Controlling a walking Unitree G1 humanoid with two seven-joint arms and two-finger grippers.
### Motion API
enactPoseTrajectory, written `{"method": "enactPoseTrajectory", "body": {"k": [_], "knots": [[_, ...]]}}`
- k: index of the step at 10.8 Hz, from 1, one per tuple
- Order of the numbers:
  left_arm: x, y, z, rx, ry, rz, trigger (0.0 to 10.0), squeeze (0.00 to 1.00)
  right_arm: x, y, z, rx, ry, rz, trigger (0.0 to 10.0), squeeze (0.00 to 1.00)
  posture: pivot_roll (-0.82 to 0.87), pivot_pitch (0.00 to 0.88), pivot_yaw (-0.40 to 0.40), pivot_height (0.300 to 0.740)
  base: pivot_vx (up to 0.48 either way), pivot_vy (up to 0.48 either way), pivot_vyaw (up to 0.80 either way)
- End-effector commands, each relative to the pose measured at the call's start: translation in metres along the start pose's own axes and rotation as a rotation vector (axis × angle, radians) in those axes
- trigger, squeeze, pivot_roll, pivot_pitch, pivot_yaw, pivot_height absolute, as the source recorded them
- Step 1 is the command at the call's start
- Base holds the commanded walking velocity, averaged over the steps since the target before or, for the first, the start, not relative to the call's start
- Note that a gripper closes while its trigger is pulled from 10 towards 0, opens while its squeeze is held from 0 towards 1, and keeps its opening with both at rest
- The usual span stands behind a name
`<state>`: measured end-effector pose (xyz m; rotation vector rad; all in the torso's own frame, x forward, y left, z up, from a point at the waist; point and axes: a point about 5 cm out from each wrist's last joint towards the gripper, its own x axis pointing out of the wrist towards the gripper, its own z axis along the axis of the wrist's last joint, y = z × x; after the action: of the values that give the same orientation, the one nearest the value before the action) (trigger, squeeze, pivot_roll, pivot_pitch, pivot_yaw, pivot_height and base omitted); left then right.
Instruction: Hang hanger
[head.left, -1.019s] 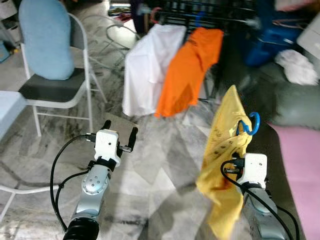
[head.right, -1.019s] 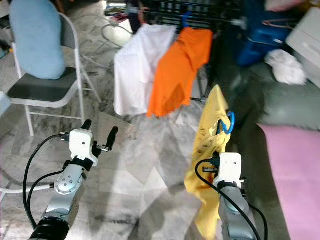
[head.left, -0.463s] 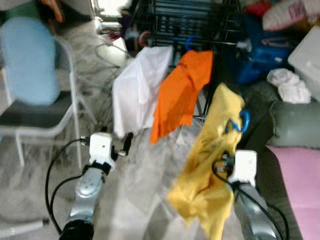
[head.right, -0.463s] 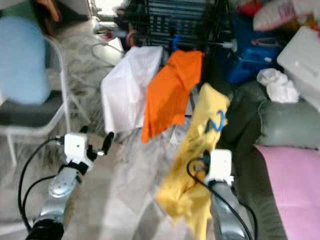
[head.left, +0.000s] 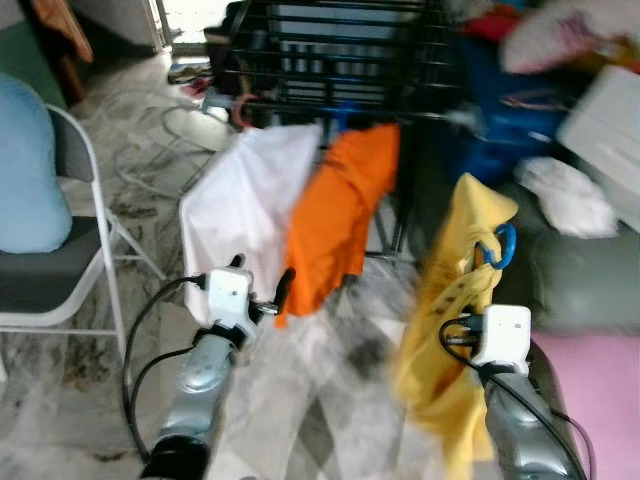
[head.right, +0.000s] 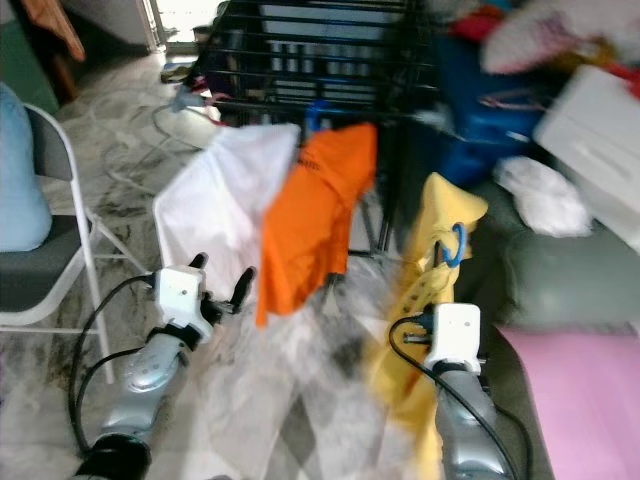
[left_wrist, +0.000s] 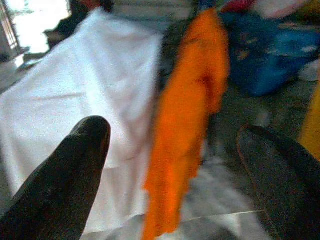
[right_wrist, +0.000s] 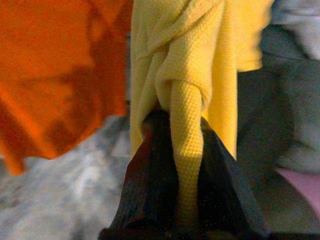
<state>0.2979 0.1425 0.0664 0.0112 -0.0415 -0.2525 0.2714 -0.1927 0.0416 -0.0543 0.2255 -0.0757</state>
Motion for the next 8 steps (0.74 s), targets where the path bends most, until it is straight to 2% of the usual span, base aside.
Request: {"method": "enactPoseTrajectory", "body": {"k": [1,4,8], "knots": [[0.003,-0.005,0.001,-0.010,0.002,-0.014,10.0,0.00,0.001,-0.004,0.004,-0.013,-0.016,0.003,10.0,0.00,-0.13,0.067,-0.030,0.740,0.480,0.000,0.00],[0.004,-0.005,0.000,-0.019,0.006,-0.005,10.0,0.00,0.002,0.006,-0.002,-0.006,0.024,0.061,10.0,0.00,-0.12,0.064,-0.028,0.740,0.390,0.000,0.00],[0.003,0.000,-0.005,0.013,0.048,0.070,10.0,0.00,0.009,0.013,0.000,-0.007,0.040,0.108,10.0,0.00,-0.12,0.069,-0.017,0.740,0.000,0.000,0.00]]}}
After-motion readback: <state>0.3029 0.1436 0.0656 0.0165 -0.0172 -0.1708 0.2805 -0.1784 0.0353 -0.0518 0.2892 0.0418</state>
